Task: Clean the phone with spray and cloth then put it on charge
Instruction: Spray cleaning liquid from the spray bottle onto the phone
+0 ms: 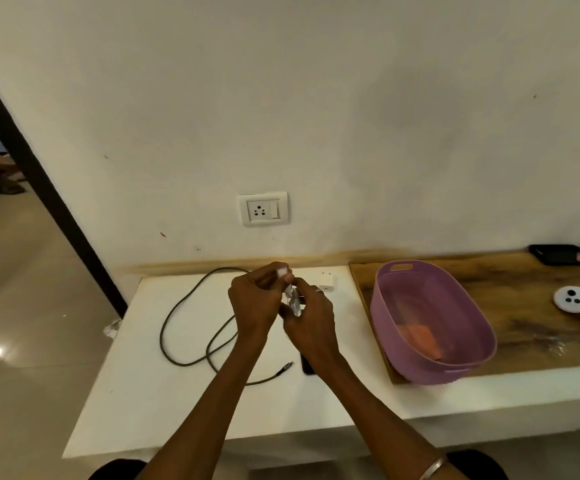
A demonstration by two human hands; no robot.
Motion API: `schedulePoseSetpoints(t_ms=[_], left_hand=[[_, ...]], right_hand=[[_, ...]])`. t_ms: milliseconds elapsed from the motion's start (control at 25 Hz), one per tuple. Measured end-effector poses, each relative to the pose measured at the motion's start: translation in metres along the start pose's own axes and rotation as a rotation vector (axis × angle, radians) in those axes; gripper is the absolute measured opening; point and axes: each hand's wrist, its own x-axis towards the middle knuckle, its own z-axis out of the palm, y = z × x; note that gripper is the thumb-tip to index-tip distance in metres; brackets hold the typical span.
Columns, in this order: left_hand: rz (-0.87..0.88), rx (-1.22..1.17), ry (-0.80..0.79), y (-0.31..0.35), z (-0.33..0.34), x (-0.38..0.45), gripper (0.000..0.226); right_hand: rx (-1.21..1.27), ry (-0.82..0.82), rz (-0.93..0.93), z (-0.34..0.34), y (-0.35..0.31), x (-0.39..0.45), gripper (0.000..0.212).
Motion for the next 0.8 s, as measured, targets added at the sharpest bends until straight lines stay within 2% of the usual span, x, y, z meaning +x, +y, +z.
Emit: schedulePoseSetpoints(t_ms=[80, 120, 280, 360, 440, 520, 600, 800], left_hand=[[0.011, -0.029, 0.061, -0.005, 0.002, -0.006, 0.016], [0.011, -0.031, 0.020, -0.007, 0.001, -0.004, 0.013], [0.026, 0.031, -0.443, -0.004, -0.012, 0.017, 0.026], [0.030, 0.052, -0.497, -0.002, -0.014, 0.023, 0.026], [0.036, 0.062, -0.398, -0.001, -0.010, 0.022, 0.020], [0.023, 0.072, -0.228, 0.000, -0.003, 0.020, 0.014], [0.018, 0.023, -0.108, 0.003, 0.005, 0.019, 0.018], [0.012, -0.016, -0.063, 0.003, 0.006, 0.023, 0.020]], right_hand=[[-0.011, 0.028, -0.011, 0.002, 0.002, -0.001, 0.047], [0.013, 0.009, -0.002, 0.001, 0.004, 0.000, 0.045], [0.115, -0.135, 0.049, -0.008, 0.013, 0.011, 0.034], [0.139, -0.167, 0.049, -0.008, 0.014, 0.015, 0.031], [0.170, -0.144, 0.053, -0.003, 0.010, 0.013, 0.038], [0.145, -0.068, 0.057, 0.002, 0.009, 0.011, 0.047], [0.067, -0.020, 0.051, 0.003, 0.012, 0.010, 0.053], [0.124, -0.002, 0.087, -0.006, 0.023, 0.005, 0.054]])
